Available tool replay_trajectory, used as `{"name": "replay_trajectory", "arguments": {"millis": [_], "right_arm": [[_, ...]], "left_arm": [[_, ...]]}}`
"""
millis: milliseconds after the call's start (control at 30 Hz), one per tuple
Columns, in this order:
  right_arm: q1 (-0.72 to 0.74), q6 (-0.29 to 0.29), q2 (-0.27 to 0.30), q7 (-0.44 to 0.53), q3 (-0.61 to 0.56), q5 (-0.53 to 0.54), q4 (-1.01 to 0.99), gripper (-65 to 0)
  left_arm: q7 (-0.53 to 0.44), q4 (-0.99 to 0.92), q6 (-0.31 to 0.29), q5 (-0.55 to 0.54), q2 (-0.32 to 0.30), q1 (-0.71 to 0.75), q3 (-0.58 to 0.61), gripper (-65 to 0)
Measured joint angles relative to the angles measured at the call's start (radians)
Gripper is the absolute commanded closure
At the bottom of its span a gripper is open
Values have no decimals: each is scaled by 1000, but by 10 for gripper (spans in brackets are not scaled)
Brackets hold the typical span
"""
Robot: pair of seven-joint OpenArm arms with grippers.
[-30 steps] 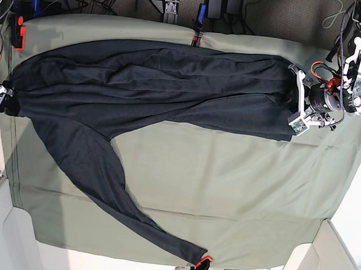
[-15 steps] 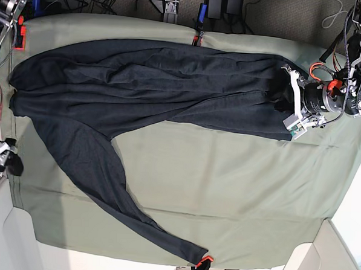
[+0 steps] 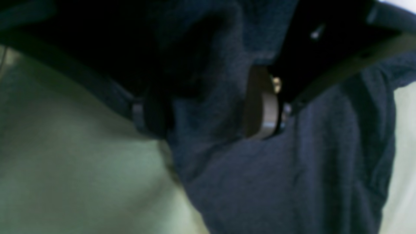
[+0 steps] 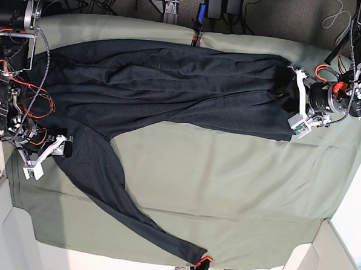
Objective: Fold the T-shirt properly
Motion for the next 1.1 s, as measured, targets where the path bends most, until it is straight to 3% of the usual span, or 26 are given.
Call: {"name": "replay_trajectory", "arguments": {"millis": [67,200,300,433,567,733,833,1100], "right_arm": [[2,0,2,-3,0,0,-1,-319],[2,10,3,-26,0,0,-2,0],[3,53,3,-35,0,3,-2,0],[2,57,3,-50,0,46,2,0],[-11,74,3,-133,0,132,90,0],[-80,119,5,-288,-1,314,341,0],[-149,143,5,-341,-2,370,451,0],[-480,143,45,-357,0,364,732,0]], "left_arm": [[17,0,0,-78,-16,0,-10,-348],[64,3,-3,-186,-15,0,-107,-348],[84,4,-3,-244,-16,-1,-195,-348],[93,4,-3,-271,-16,0,-260,-348],[93,5,-3,-271,-13,0,-265,-348],[93,5,-3,-269,-13,0,-265,-348],[93,5,-3,-267,-13,0,-266,-348],[92,6,-3,-261,-13,3,-265,-348]]}}
